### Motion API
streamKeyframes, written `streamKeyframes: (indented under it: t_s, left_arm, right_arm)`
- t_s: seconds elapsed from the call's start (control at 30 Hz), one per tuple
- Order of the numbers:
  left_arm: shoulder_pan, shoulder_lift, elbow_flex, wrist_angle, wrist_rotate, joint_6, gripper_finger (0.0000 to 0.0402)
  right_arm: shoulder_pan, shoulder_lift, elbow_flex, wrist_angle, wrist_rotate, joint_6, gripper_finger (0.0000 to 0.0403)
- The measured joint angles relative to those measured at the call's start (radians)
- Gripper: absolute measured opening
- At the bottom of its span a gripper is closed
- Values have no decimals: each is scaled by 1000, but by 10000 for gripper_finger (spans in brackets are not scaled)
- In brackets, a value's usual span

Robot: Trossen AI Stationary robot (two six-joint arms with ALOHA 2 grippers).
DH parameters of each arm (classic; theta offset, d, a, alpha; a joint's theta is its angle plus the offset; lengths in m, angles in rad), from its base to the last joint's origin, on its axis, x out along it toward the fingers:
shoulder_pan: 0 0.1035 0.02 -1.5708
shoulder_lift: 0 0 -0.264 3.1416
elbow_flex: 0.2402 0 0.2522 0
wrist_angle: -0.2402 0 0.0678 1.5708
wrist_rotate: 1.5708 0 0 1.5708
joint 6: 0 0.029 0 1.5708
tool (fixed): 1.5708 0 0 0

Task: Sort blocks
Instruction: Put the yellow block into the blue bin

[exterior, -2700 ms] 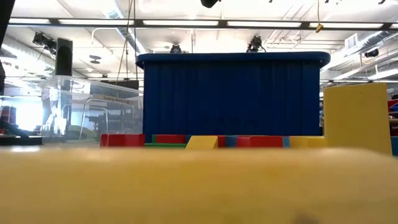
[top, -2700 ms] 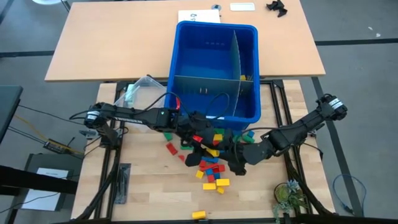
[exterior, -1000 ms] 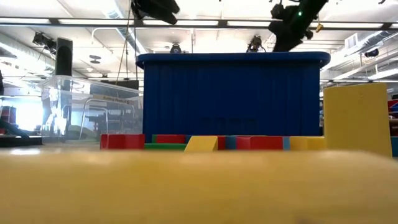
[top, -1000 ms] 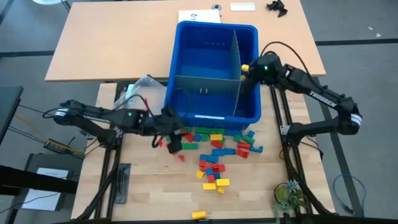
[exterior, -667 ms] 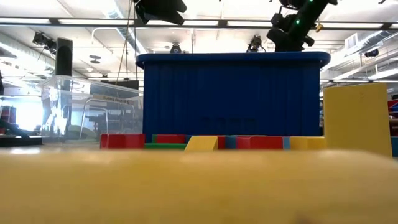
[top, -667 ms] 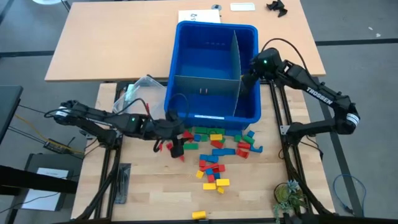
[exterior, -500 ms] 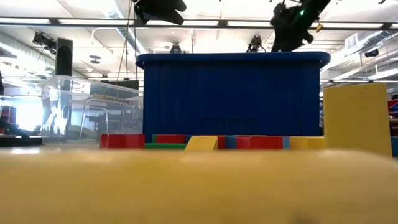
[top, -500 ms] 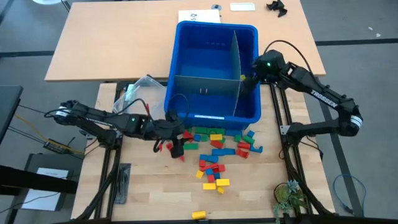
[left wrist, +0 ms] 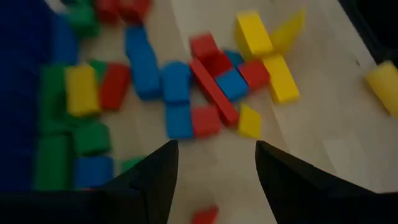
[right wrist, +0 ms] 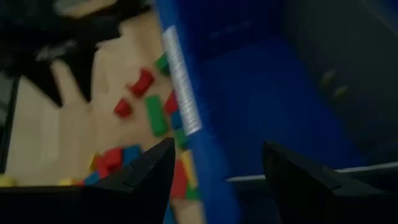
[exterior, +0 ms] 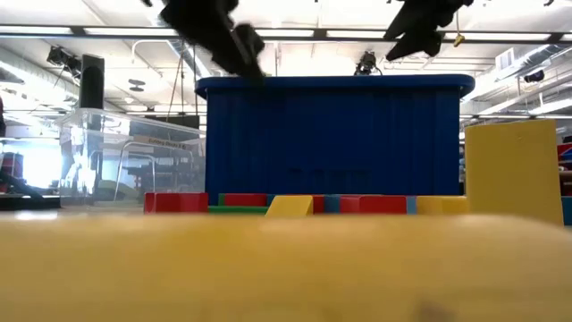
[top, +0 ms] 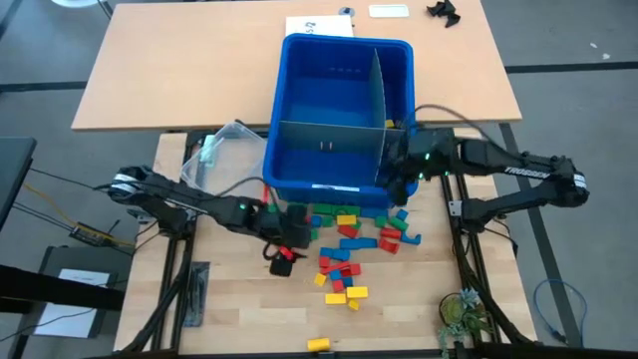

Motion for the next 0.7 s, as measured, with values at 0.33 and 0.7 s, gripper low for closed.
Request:
streamKeyframes:
  t_s: [0.33,0.7]
  left_arm:
    - [4,7,0,-87,-25,-125,223]
    - [4,5,1,-91,-110,-125,223]
  right_arm:
    - [328,78,-156,221,5,65,225]
    - [586,334,-192,430,-36,384,208]
